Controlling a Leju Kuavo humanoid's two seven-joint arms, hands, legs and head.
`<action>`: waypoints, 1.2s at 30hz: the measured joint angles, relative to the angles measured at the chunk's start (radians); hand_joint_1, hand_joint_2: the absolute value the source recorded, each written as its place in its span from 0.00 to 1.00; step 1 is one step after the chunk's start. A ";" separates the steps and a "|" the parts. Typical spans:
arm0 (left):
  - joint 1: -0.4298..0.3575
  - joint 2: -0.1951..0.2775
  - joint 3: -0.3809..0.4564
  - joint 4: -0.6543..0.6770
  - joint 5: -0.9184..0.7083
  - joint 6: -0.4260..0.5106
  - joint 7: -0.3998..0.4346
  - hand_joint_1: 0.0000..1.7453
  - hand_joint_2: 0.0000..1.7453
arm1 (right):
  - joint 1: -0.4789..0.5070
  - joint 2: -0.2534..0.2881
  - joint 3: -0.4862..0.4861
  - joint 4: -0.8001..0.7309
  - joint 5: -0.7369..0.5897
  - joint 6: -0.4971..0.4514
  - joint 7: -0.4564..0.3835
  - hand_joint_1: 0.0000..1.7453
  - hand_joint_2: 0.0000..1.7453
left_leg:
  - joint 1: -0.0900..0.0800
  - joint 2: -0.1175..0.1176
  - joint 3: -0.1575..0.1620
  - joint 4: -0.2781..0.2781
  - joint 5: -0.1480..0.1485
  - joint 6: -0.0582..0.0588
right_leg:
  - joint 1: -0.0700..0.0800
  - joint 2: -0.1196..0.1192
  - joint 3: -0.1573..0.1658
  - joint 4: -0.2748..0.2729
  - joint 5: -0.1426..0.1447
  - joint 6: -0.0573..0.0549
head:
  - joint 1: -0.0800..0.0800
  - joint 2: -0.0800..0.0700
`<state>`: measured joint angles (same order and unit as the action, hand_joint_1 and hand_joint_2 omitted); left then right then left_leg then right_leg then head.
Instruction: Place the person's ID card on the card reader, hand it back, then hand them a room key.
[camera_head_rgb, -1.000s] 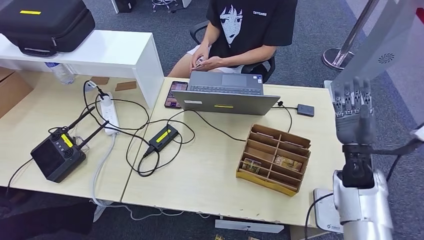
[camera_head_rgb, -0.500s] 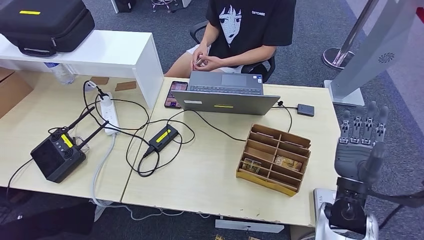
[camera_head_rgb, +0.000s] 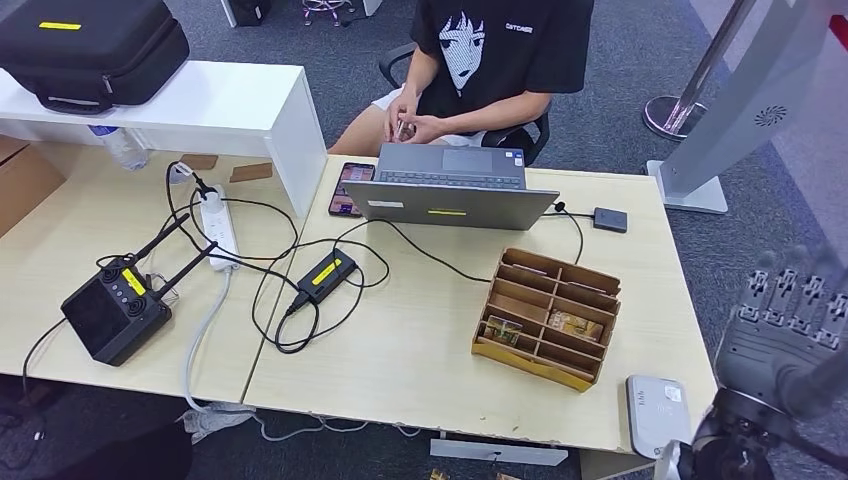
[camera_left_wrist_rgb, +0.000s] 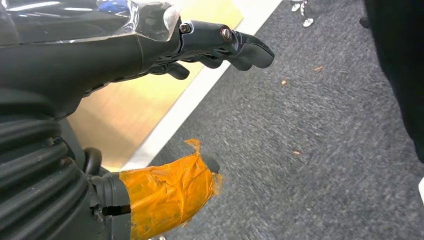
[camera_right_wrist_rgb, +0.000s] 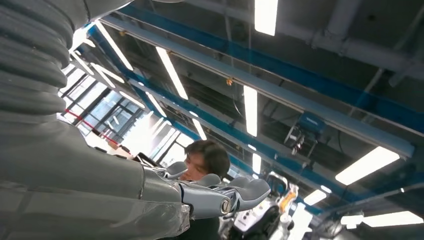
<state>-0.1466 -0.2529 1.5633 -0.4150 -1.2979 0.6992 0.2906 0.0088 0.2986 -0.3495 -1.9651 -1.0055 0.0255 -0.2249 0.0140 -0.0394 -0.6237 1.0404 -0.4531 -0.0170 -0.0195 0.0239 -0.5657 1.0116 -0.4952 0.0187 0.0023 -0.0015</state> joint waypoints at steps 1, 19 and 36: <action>0.000 0.000 0.000 0.000 -0.007 0.000 0.007 0.00 1.00 | 0.001 0.000 -0.006 0.002 -0.006 -0.008 -0.004 0.00 1.00 | 0.000 0.000 0.000 0.000 0.000 0.000 | 0.000 0.000 0.000 0.000 0.000 0.000 | 0.000 0.000; 0.011 0.032 -0.033 0.133 -0.093 -0.001 0.129 0.00 1.00 | 0.229 0.024 -0.157 -0.055 0.061 -0.454 -0.314 0.00 1.00 | 0.000 -0.001 0.000 0.000 -0.002 0.000 | 0.000 -0.001 0.000 0.000 -0.003 0.001 | 0.000 0.000; 0.014 0.043 -0.072 0.164 -0.082 -0.001 0.134 0.00 1.00 | 0.312 0.033 -0.304 -0.164 0.421 -0.716 -0.477 0.00 1.00 | 0.000 0.003 0.004 0.000 -0.004 0.000 | 0.000 0.002 0.002 0.000 -0.003 0.001 | 0.000 0.000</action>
<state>-0.1322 -0.2094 1.4917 -0.2514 -1.3795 0.6981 0.4251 0.3205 0.3314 -0.6539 -2.1291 -0.5845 -0.6906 -0.7018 0.0137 -0.0367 -0.6196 1.0403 -0.4572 -0.0166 -0.0196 0.0262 -0.5635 1.0112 -0.4987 0.0197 0.0023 -0.0015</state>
